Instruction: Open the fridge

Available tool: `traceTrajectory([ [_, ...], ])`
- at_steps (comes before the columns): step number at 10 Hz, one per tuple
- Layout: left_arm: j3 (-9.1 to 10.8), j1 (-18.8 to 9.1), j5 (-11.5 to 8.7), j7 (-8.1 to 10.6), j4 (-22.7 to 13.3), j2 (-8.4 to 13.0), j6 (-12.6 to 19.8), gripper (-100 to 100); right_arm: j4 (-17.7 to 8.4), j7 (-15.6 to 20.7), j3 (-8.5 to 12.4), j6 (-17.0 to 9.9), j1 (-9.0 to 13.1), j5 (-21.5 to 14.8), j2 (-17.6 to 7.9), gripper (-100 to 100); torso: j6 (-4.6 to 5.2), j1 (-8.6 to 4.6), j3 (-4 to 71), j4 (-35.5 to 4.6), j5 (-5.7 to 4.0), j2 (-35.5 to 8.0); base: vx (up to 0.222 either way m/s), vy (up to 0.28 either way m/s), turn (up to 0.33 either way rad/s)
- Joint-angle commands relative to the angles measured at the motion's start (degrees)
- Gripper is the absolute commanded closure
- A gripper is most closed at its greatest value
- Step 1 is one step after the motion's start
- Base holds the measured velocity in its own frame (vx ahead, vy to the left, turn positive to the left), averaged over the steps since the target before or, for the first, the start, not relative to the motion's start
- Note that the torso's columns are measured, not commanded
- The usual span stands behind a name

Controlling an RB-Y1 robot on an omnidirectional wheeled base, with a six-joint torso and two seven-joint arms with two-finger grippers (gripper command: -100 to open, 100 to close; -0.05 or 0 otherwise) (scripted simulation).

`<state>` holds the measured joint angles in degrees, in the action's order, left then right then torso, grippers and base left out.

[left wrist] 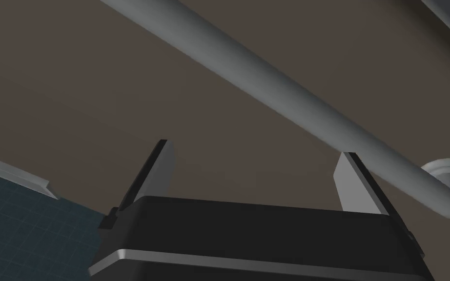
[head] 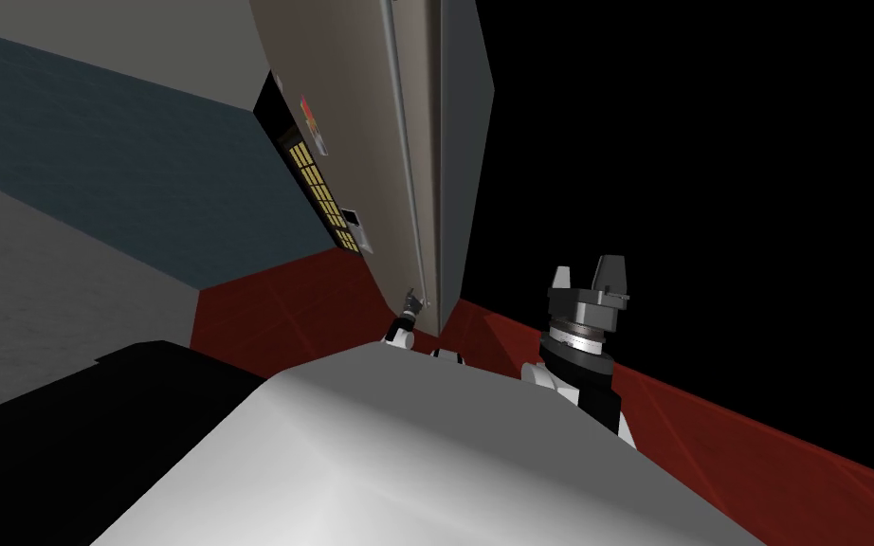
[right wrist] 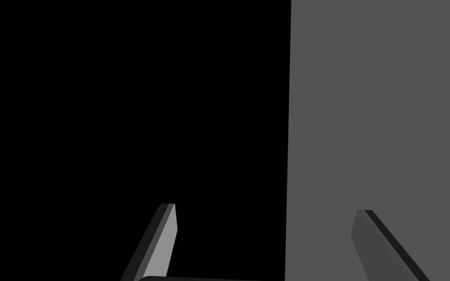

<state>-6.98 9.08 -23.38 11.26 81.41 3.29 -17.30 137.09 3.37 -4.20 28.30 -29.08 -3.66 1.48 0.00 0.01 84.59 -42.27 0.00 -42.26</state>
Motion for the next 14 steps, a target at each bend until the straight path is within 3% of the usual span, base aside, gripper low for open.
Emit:
traceTrajectory([
  [1, -0.15, -0.7, 0.4, 0.01, -1.7, -3.6, -1.1, -100, 0.0, 0.0, 0.0, 0.0, 0.0, 0.0, 0.0, 0, -0.01, 0.04, 0.0, 0.0, 0.01, -0.1, 0.018, -0.014, -0.005],
  [2, -0.17, -0.8, 0.4, 0.0, -1.9, -4.4, -1.2, -100, 0.0, 0.0, 0.0, 0.0, 0.0, 0.0, 0.0, 0, 0.0, 0.04, -0.1, 0.0, 0.01, -0.1, 0.009, -0.009, -0.007],
  [4, -0.18, -0.8, 0.3, 0.09, -1.8, -3.8, -1.2, -100, 0.0, 0.0, 0.0, 0.0, 0.0, 0.0, 0.0, 0, 0.0, 0.04, -0.1, 0.0, 0.01, -0.1, 0.0, 0.0, 0.0],
  [5, -0.18, -0.8, 0.3, 0.09, -1.8, -3.8, -1.2, 100, 0.0, 0.0, 0.0, 0.0, 0.0, 0.0, 0.0, 0, 0.0, 0.02, 0.0, 0.0, 0.01, 0.0, 0.0, 0.0, 0.0],
  [7, -1.27, -1.8, -0.5, 2.43, -2.4, -0.6, -1.2, 100, 0.0, 0.0, 0.0, 0.0, 0.0, 0.0, 0.0, 0, 0.03, 0.28, -0.2, -0.1, 0.07, -0.4, -0.168, 0.158, -0.25],
  [8, -1.27, -1.8, -0.5, 2.43, -2.4, -0.6, -1.2, 100, 0.0, 0.0, 0.0, 0.0, 0.0, 0.0, 0.0, 0, 0.0, 0.55, -0.3, -0.2, 0.15, -0.5, -0.202, 0.222, -0.093],
  [10, -2.37, -2.9, -1.3, 4.77, -3.1, 2.5, -1.2, 100, 0.0, 0.0, 0.0, 0.0, 0.0, 0.0, 0.0, 0, 0.01, 0.11, -0.1, 0.0, 0.04, -0.1, -0.232, 0.254, -0.232],
  [11, -2.37, -2.9, -1.3, 4.77, -3.1, 2.5, -1.2, 100, 0.0, 0.0, 0.0, 0.0, 0.0, 0.0, 0.0, 0, 0.02, 0.12, 0.0, 0.0, 0.03, 0.0, -0.214, 0.198, -0.095],
  [14, -4.01, -4.5, -2.5, 8.27, -4.0, 7.3, -1.1, 100, 0.0, 0.0, 0.0, 0.0, 0.0, 0.0, 0.0, 0, 0.02, 0.02, 0.0, 0.0, 0.0, 0.0, -0.249, 0.205, -0.223],
])
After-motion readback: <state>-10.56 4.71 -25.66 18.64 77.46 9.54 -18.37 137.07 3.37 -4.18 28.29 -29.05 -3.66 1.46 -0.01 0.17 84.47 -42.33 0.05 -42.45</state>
